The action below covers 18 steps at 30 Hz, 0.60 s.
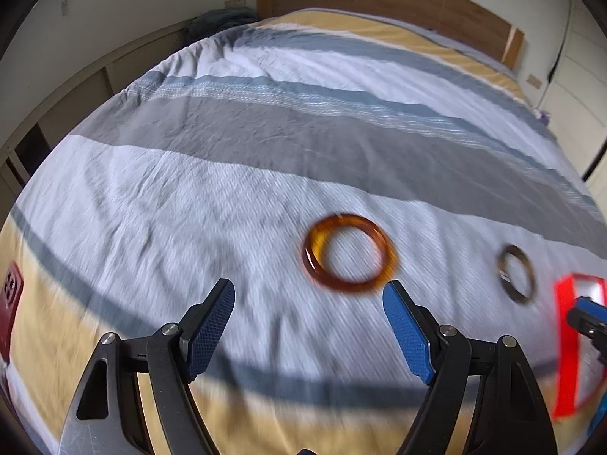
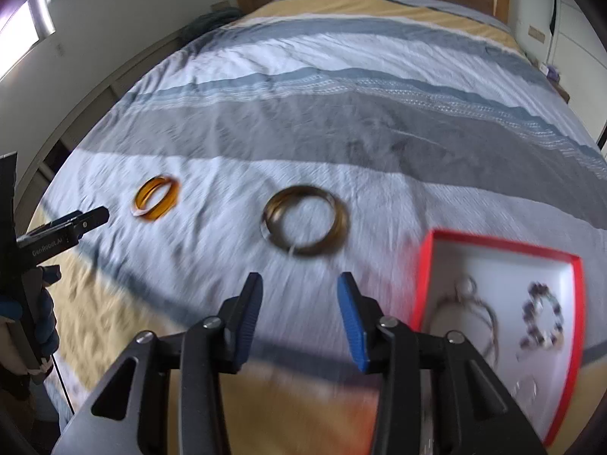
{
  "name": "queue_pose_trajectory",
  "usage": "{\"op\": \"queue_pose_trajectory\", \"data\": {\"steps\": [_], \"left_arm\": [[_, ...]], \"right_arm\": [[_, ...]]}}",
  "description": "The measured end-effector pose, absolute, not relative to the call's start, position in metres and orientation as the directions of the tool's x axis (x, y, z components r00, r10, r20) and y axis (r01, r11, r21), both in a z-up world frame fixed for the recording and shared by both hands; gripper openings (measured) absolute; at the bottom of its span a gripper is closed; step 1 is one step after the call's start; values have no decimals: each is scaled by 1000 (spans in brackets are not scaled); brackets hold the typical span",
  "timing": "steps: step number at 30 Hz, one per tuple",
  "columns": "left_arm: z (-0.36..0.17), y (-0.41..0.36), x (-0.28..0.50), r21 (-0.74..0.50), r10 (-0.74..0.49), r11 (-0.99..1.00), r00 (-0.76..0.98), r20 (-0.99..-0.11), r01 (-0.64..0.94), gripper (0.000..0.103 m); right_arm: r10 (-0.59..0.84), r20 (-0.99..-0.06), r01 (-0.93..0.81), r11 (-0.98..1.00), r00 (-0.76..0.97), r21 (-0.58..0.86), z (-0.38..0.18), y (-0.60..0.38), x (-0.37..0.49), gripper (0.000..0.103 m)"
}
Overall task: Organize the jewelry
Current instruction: 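Grasp the amber bangle with the left tool while the right tool grasps the dark brown bangle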
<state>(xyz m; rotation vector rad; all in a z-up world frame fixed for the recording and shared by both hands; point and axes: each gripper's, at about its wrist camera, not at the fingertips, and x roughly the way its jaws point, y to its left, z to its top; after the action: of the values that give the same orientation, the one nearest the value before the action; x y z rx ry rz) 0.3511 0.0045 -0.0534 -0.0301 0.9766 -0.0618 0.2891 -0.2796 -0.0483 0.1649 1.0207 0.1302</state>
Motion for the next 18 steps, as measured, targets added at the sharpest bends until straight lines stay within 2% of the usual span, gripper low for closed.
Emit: {"op": "queue_pose_trajectory", "data": {"steps": [6,9,18], "left_arm": [[-86,1,394,-15,-27,1000,524,-852,27,79],[-104,1,408,-11,-20,1000,488,-873,22,72],[-128,2,427,-45,-52,999,440,-896,27,74]], "right_arm": [[181,-864,37,974,470,224,-78,-293,336,49],[177,-882,44,975,437,218,-93,-292,349,49],[126,-900,-15,991,418,132,-117,-271,369,47]]}}
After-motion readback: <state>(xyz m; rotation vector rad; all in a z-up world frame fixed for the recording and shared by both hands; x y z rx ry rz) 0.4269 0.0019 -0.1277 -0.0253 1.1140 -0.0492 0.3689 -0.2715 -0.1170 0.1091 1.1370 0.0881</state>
